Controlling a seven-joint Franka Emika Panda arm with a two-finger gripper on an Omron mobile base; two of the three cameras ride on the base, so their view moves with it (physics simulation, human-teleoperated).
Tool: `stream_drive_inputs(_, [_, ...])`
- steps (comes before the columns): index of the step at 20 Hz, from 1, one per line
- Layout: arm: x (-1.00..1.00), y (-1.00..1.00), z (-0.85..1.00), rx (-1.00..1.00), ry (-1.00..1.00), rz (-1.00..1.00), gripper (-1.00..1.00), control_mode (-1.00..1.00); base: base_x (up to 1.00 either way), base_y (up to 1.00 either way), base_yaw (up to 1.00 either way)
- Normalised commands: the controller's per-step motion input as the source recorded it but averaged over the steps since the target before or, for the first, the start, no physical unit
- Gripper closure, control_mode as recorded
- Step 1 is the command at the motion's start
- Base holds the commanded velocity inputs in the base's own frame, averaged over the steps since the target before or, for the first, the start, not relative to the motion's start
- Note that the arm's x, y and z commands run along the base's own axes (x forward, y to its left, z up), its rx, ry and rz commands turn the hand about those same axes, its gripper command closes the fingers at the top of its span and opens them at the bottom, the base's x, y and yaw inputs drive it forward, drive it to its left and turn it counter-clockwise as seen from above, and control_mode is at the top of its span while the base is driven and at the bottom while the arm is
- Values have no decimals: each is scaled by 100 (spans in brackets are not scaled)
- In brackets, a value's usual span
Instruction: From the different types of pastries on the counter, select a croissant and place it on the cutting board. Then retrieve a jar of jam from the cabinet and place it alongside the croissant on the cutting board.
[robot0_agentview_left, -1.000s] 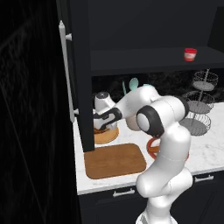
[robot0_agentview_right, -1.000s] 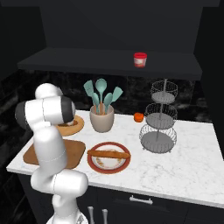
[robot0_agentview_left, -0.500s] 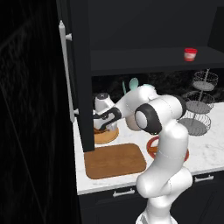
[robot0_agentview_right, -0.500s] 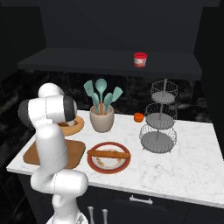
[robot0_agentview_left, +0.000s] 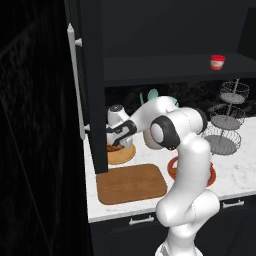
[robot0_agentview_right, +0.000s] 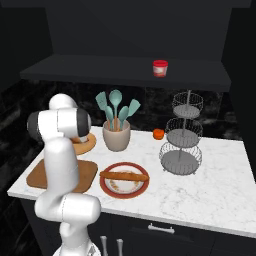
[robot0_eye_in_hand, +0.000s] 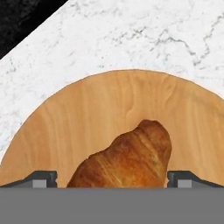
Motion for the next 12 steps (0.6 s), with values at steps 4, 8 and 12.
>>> stream_drive_inputs(4, [0,0,-38,0,2,0,-100,-100,0,0,0])
stream_drive_inputs(8, [0,1,-34,0,4,0,100,-100,0,0,0])
stream_drive_inputs(12, [3,0,5,0,2,0,100,-100,0,0,0])
